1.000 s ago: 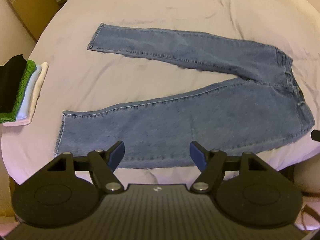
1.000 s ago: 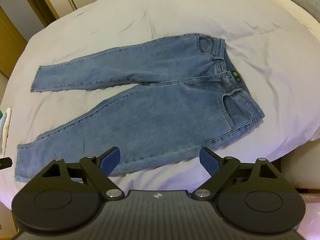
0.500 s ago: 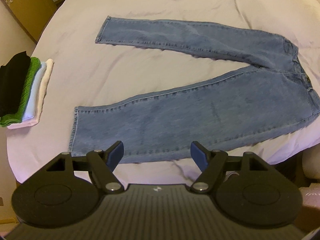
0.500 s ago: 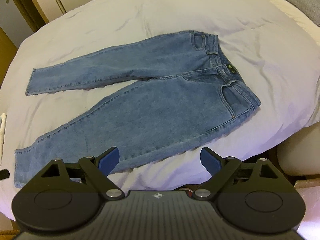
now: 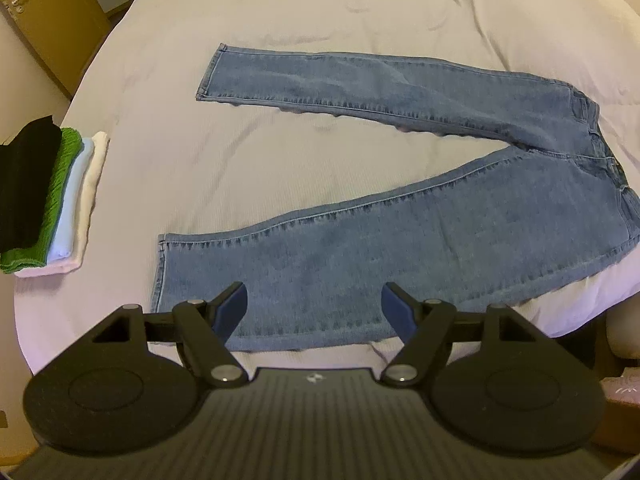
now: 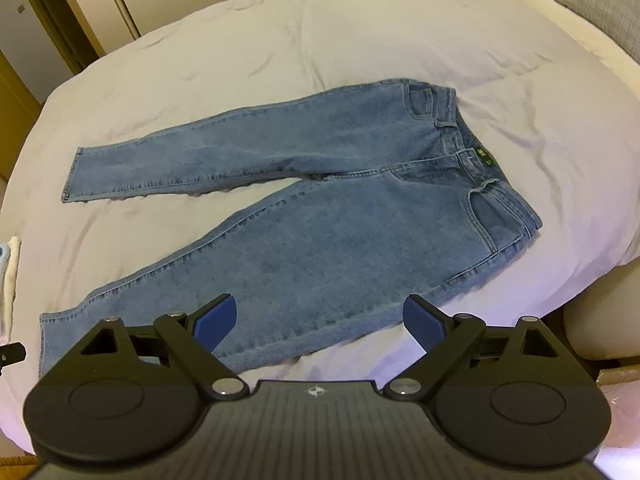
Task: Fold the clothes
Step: 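Open both grippers and hold them above the flattened jeans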
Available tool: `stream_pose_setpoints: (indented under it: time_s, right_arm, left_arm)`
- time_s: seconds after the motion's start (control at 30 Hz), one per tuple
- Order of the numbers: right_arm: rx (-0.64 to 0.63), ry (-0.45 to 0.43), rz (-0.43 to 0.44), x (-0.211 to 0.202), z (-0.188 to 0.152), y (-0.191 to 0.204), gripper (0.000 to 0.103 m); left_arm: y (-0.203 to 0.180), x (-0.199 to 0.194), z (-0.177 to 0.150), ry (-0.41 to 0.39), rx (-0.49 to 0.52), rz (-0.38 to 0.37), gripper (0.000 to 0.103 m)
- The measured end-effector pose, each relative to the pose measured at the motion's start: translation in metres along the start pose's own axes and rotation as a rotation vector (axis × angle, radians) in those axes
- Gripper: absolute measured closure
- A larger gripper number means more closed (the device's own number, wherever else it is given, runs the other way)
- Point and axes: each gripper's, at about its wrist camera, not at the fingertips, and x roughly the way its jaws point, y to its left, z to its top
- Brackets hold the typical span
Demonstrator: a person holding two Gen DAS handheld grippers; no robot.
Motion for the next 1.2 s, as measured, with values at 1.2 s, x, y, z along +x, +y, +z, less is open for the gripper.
stream_pose_setpoints:
  time_s: [1.2]
  right_arm:
    - [-0.359,0.104,0.228,0.253,0.192,-0.122,0.024]
  left_arm:
    - [-0.176,0.227,0.191,0.0,0.215,-0.172,0.057]
